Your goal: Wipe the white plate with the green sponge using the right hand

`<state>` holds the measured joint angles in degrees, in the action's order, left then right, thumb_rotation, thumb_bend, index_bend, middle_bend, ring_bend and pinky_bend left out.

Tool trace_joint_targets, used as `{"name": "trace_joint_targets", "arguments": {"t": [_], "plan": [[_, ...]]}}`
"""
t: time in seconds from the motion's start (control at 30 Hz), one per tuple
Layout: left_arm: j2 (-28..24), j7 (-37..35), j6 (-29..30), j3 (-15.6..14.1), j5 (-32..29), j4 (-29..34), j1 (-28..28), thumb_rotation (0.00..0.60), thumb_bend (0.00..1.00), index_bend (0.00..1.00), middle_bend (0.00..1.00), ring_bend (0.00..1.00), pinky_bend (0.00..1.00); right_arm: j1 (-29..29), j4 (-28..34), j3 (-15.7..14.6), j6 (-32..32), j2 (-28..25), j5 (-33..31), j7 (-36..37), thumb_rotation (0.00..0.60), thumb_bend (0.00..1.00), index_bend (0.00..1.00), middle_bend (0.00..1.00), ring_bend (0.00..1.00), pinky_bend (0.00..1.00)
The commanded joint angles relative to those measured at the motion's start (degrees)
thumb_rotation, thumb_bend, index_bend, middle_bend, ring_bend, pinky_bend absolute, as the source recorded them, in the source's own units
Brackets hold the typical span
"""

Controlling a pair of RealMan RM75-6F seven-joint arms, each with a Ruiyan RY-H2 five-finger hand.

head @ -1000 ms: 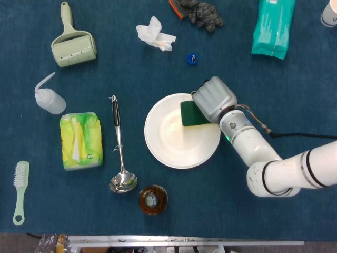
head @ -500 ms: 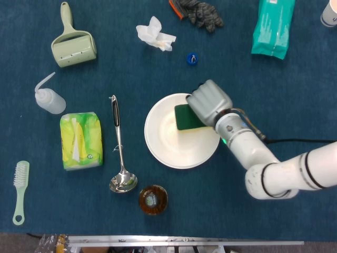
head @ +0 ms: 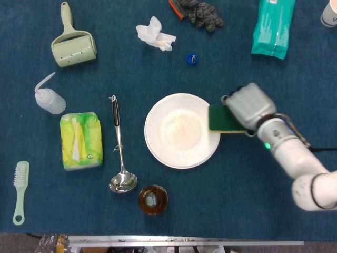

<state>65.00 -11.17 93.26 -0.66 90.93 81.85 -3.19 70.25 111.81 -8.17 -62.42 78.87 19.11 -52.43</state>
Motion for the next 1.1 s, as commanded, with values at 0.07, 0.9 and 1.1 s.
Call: {"name": "trace_joint_targets", "arguments": {"t": [0.07,0.9,1.1], "plan": [[0.0,0.2,-0.3,0.1,-0.1,0.2,0.2,0.6,0.37,0.32,0.26,0.18,0.16,-4.3,1.3,-2.5,-1.1,-3.0,4.3,3.8,0.6,0.22,0.51,0.36,0.28,0.49],[-0.3,2.0,-2.3,0.8,-1.6,1.4,1.4,0.6,0.37,0.32,0.26,0.18,0.16,-15.7,-1.7,-2.0,1.9,-6.6,15.9,14.9,0.533,0.16,0.06,0.08,0.08,0.41],[-0.5,2.7,-3.0,1.6,-2.0,1.4,2.4,0.6,0.37,0.32,0.26,0.18,0.16,-23.2,-2.4,-2.1,-6.1,-8.1,25.2,21.3,0.599,0.17,0.06,0.08,0.07,0.39]]}}
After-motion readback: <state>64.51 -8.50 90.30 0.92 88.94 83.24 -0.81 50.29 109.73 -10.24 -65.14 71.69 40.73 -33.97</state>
